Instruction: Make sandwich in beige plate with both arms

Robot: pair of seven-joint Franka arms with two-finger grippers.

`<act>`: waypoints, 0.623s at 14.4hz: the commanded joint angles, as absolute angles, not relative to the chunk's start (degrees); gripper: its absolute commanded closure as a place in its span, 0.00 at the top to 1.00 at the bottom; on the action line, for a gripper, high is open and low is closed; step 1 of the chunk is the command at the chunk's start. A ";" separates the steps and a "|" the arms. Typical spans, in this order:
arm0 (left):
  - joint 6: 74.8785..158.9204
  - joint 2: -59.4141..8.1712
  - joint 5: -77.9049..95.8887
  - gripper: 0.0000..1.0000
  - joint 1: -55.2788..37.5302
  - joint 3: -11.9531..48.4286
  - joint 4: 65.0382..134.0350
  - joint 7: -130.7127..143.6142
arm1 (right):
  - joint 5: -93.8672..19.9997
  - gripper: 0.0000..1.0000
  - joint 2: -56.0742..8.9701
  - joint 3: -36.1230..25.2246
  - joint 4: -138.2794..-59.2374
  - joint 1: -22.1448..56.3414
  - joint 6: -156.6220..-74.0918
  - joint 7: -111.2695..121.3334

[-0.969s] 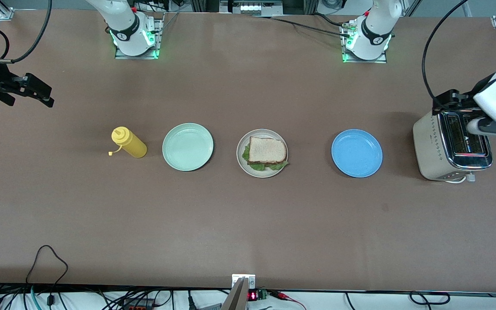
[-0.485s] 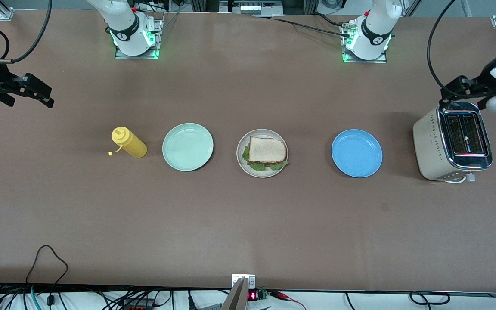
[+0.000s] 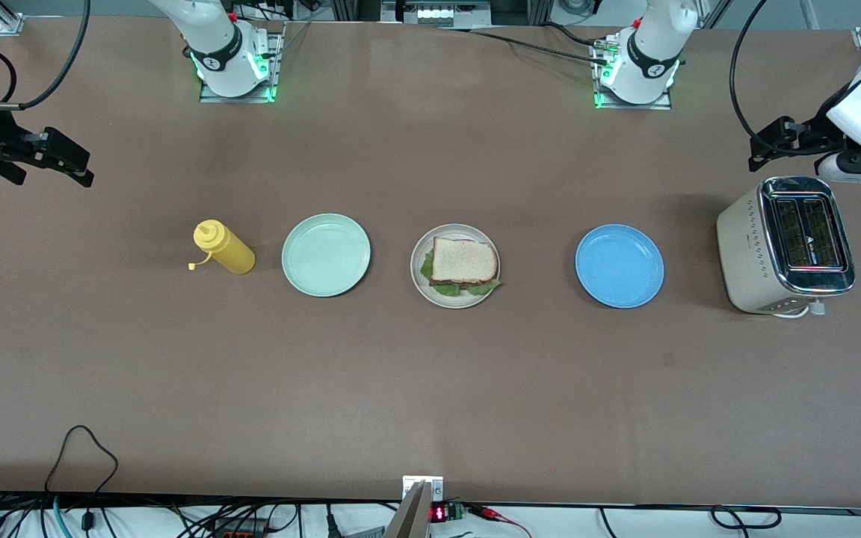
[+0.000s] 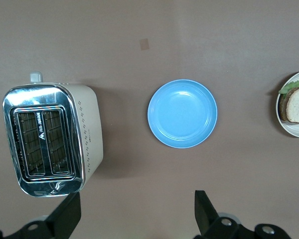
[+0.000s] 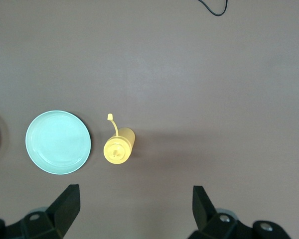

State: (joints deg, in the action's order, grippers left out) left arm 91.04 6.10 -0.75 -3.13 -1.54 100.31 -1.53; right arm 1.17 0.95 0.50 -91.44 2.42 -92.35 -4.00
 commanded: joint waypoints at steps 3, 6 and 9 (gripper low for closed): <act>89.74 4.92 -1.67 1.00 -3.60 -1.85 98.26 -1.93 | 0.53 1.00 2.37 0.79 -92.99 2.02 -93.34 -3.25; 89.47 5.01 -1.76 1.00 -3.60 -1.76 98.17 -3.43 | 0.53 1.00 2.37 0.79 -92.99 2.02 -93.34 -3.25; 89.30 4.92 -1.85 1.00 -3.60 -1.76 98.09 -3.17 | 0.53 1.00 2.37 0.79 -92.99 2.02 -93.34 -3.25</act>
